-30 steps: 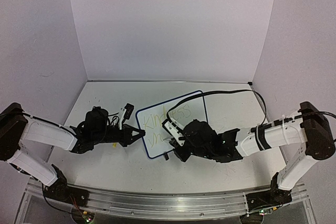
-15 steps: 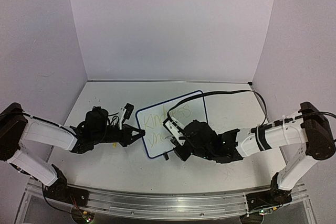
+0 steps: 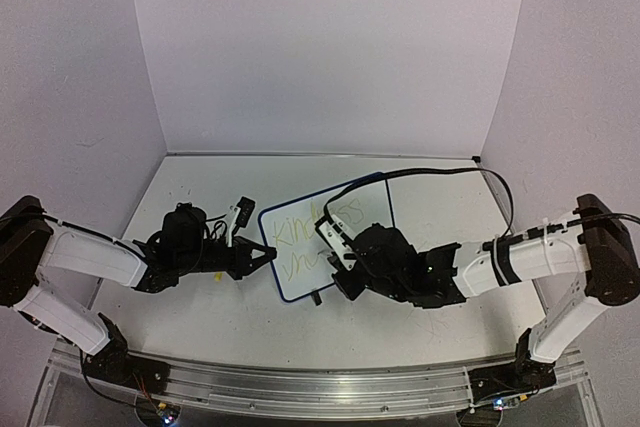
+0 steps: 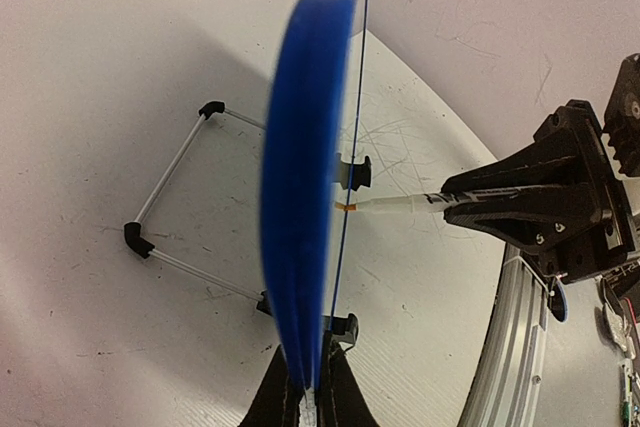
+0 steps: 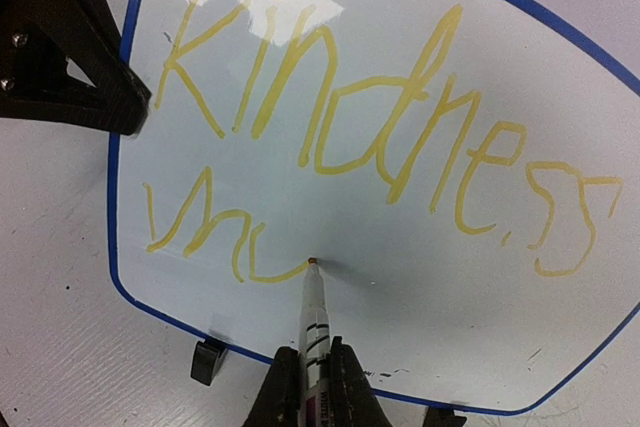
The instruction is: Write a sentence on the whiteboard
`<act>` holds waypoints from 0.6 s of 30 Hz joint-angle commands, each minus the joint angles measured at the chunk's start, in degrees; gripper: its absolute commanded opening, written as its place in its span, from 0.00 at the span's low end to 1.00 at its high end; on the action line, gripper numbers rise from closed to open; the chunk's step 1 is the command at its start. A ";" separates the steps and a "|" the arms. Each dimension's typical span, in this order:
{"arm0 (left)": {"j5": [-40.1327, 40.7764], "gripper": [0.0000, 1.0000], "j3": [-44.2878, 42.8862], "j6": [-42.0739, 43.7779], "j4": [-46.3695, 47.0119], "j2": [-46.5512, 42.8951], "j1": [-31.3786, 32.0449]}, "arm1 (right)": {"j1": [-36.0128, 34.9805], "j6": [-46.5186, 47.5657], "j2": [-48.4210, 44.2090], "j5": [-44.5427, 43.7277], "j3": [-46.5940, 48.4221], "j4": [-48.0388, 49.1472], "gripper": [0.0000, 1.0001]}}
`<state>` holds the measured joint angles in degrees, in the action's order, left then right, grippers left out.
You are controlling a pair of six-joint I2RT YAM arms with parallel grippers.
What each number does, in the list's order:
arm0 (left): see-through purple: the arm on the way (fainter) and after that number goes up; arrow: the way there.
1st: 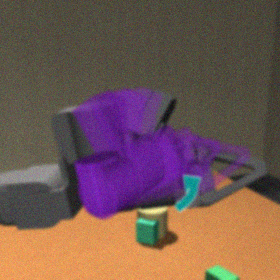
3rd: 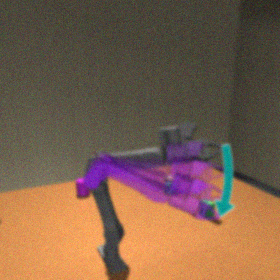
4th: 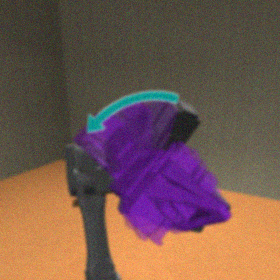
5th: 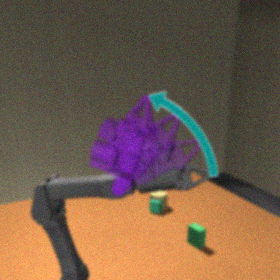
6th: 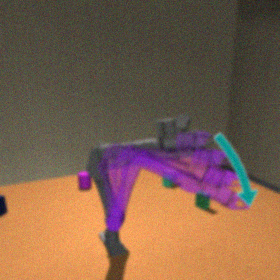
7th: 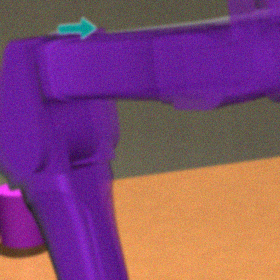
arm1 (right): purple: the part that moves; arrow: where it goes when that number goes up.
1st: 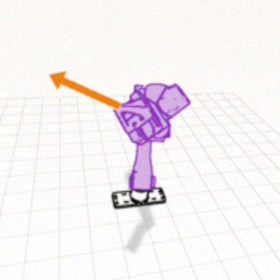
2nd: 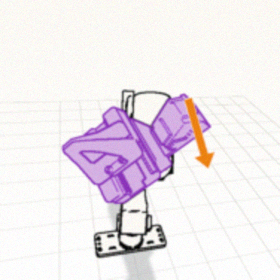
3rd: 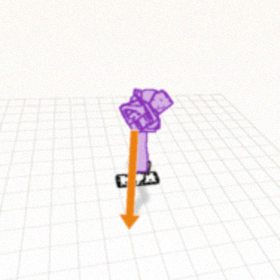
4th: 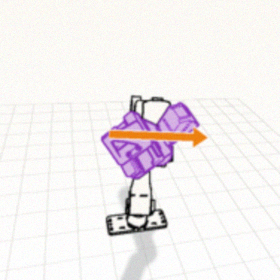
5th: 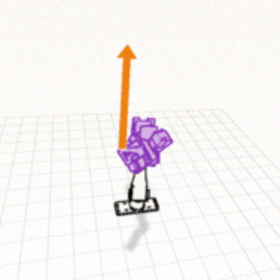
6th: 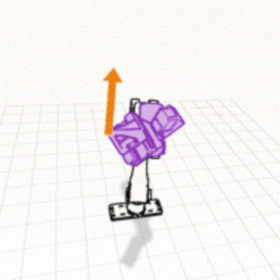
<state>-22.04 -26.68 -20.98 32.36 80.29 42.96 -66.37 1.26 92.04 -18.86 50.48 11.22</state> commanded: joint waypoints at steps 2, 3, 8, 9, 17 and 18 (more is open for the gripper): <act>2.94 0.00 -0.75 2.00 -4.61 -0.45 -0.07 | 0.79 -0.47 -1.24 -2.36 1.53 2.93 0.00; 2.96 0.00 -0.75 2.00 -4.65 -0.51 -0.09 | 0.78 -0.50 -1.21 -2.09 1.49 2.94 0.00; 3.00 0.00 -0.75 2.09 -4.67 -0.45 -0.12 | 0.78 -0.63 -1.58 -1.23 0.90 3.02 0.00; 2.98 0.00 -0.75 2.09 -4.67 -0.35 -0.09 | 0.76 -0.64 -1.67 -1.52 0.86 3.09 0.00; 2.97 0.00 -0.84 2.18 -4.68 -0.27 -0.06 | 0.80 -0.51 -1.43 -2.42 1.72 3.53 0.00; 2.97 0.00 -0.79 2.18 -4.69 -0.32 -0.10 | 0.80 -0.44 -1.53 -2.52 1.77 3.54 0.00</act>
<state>-22.02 -26.68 -20.98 32.34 80.29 42.96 -66.29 1.25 92.02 -18.80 50.49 11.47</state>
